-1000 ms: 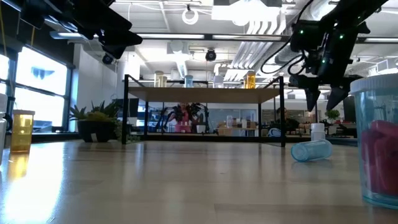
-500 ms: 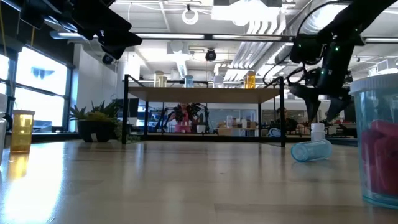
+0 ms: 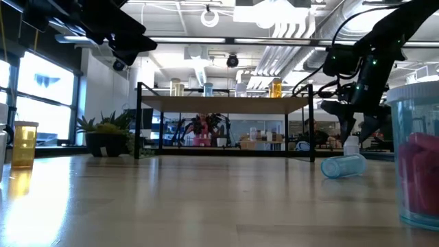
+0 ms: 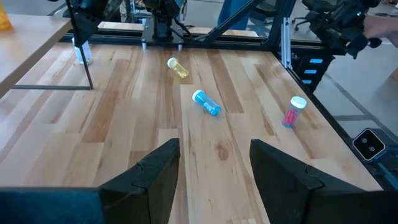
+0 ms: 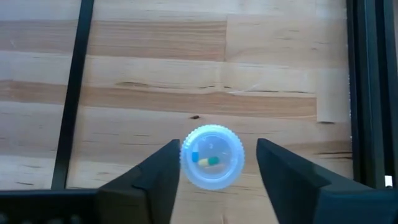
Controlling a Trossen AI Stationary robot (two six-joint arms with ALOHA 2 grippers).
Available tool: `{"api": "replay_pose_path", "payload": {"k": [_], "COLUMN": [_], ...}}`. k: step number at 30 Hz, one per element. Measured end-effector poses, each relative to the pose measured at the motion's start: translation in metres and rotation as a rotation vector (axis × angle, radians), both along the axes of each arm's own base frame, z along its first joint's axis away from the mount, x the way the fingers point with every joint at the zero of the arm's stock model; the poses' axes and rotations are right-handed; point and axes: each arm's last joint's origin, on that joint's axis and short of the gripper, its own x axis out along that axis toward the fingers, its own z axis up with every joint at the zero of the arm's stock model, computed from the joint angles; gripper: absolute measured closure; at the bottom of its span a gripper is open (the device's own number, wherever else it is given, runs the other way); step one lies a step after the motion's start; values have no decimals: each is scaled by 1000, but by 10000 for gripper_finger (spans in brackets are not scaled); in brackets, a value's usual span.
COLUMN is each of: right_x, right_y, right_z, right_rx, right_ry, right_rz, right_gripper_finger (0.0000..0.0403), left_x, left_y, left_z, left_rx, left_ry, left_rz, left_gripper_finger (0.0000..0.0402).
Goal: Pick and place medicine bottles onto shelf by color
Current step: Put the right transparent pill bottle on the shelf
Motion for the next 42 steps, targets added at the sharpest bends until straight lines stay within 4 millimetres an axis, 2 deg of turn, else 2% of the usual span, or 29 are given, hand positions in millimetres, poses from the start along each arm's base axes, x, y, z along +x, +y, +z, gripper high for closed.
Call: {"api": "replay_pose_path", "payload": {"k": [7,13,17,28,33,42], "right_x": [0,-1,-4,-13,-13,-8], "right_y": [0,2,6,18,25,35], "right_z": [0,4,13,68,99,159], "right_rx": [-4,2,20,-53,-112,-265], "right_ry": [0,-20,-49,-75,-51,-109], "right_rz": [-1,25,42,60,68,105], "right_gripper_finger": [286,289,283,287,286,285], "left_x": [0,0,0,0,0,-1], "left_y": [1,1,1,1,1,2], "left_z": [0,0,0,0,0,-1], "left_rx": [15,15,15,6,6,7], "left_ry": [1,2,1,1,2,16], "left_rz": [43,44,44,47,47,50], "left_gripper_finger": [216,216,216,216,216,216]}}
